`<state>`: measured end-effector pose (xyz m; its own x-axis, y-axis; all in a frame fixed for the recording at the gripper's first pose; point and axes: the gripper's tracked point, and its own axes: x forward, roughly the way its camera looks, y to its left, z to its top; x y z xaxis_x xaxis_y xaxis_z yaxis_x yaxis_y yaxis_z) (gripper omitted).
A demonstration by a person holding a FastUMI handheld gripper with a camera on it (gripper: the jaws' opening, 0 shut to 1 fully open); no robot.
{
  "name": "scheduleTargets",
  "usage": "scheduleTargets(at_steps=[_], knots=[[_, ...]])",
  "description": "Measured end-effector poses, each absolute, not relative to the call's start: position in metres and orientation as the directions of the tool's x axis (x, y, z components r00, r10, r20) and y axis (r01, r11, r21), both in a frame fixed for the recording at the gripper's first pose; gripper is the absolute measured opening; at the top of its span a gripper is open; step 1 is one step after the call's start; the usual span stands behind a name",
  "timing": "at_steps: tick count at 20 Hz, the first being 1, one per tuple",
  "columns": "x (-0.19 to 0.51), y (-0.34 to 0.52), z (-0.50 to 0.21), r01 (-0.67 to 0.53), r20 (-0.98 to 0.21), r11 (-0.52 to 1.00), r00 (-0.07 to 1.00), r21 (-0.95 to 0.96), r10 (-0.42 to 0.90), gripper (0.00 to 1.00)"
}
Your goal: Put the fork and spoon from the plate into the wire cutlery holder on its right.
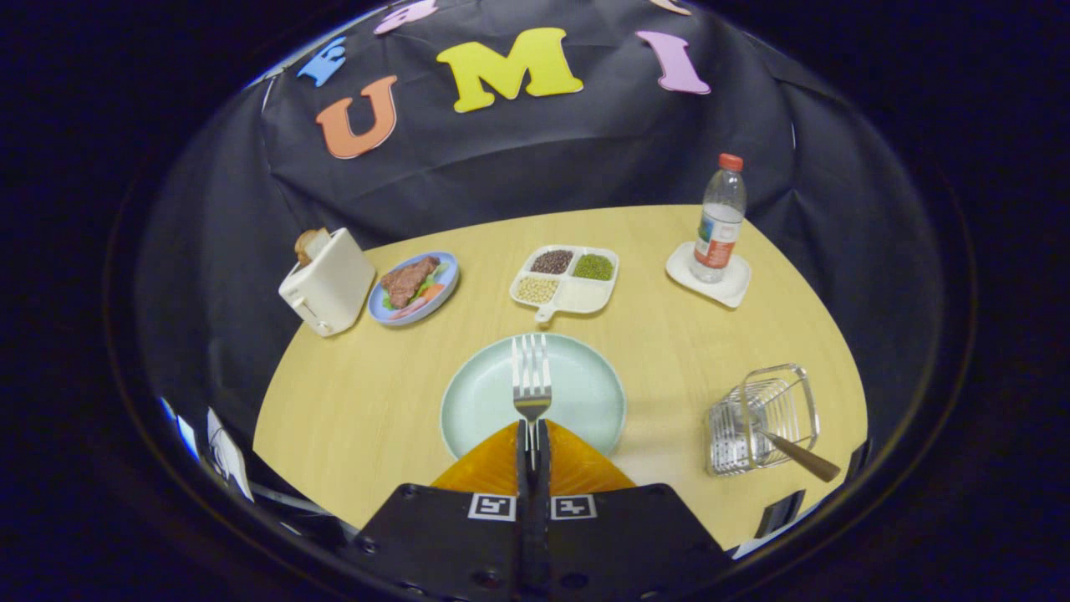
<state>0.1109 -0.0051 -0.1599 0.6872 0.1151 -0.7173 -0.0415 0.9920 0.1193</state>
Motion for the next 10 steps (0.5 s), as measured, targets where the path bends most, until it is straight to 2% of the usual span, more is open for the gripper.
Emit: scheduleTargets(at_steps=[4,10], knots=[[0.085,-0.057,-0.124,-0.004,-0.688,0.993,0.721,0.118,0.085,0.0],[0.07,-0.137,-0.128,0.088,-0.7,0.988,0.714,0.125,0.025,0.01]])
